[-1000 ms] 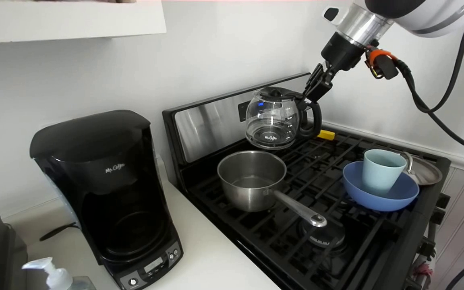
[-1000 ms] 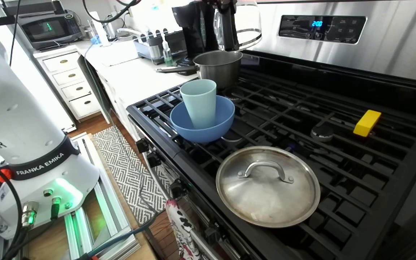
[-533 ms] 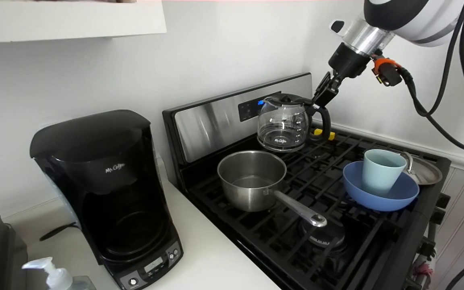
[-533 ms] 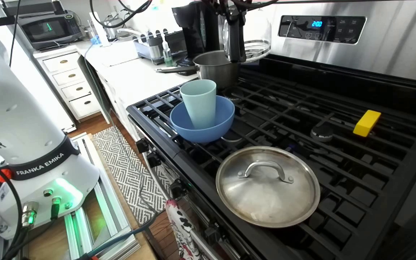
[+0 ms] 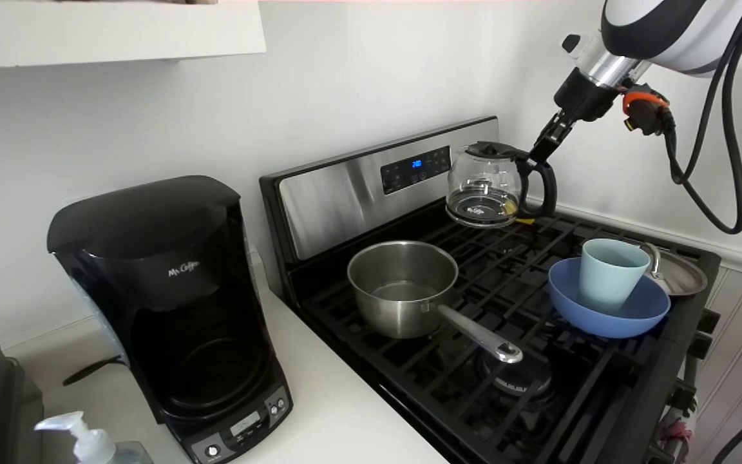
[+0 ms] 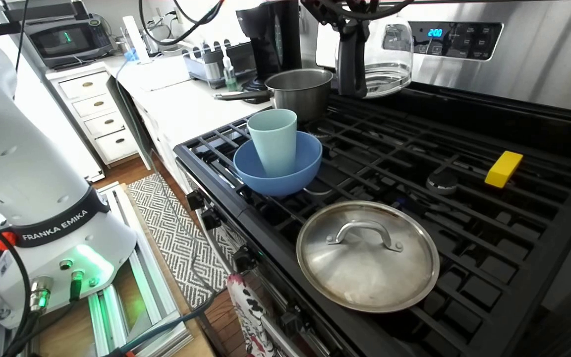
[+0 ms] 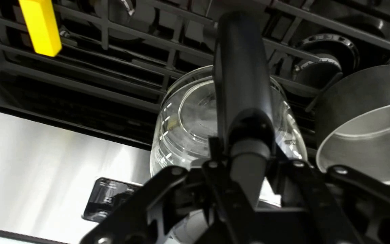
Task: Pick up the coffee jar and put it on the top right cooker on the hob of the stove
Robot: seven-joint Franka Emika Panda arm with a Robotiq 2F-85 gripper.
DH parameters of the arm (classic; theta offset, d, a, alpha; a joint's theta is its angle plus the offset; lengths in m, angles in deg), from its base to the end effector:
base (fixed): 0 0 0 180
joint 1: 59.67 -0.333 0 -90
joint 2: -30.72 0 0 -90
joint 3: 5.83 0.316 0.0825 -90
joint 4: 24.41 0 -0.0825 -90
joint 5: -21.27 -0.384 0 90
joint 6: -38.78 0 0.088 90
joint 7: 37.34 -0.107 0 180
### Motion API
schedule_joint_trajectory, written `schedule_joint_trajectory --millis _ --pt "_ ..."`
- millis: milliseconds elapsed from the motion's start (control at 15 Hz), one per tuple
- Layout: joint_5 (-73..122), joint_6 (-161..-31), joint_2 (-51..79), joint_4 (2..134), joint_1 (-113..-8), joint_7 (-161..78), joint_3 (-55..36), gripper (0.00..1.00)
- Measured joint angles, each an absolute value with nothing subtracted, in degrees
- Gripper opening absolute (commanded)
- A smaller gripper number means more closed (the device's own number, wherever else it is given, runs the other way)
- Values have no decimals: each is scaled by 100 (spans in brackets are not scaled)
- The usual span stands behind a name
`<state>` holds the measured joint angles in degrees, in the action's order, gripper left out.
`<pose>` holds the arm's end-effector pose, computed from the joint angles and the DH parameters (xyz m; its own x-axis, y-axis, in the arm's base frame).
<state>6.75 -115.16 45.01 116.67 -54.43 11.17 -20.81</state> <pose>0.4526 -0.1782 0.4351 0.8383 0.2801 0.4677 0.2454 -0.9600 0.1350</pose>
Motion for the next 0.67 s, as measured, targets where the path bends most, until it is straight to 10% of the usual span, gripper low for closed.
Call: schedule_joint_trajectory --millis 667 --pt "1444 -12292 4257 12071 -4860 -229 -2309 8"
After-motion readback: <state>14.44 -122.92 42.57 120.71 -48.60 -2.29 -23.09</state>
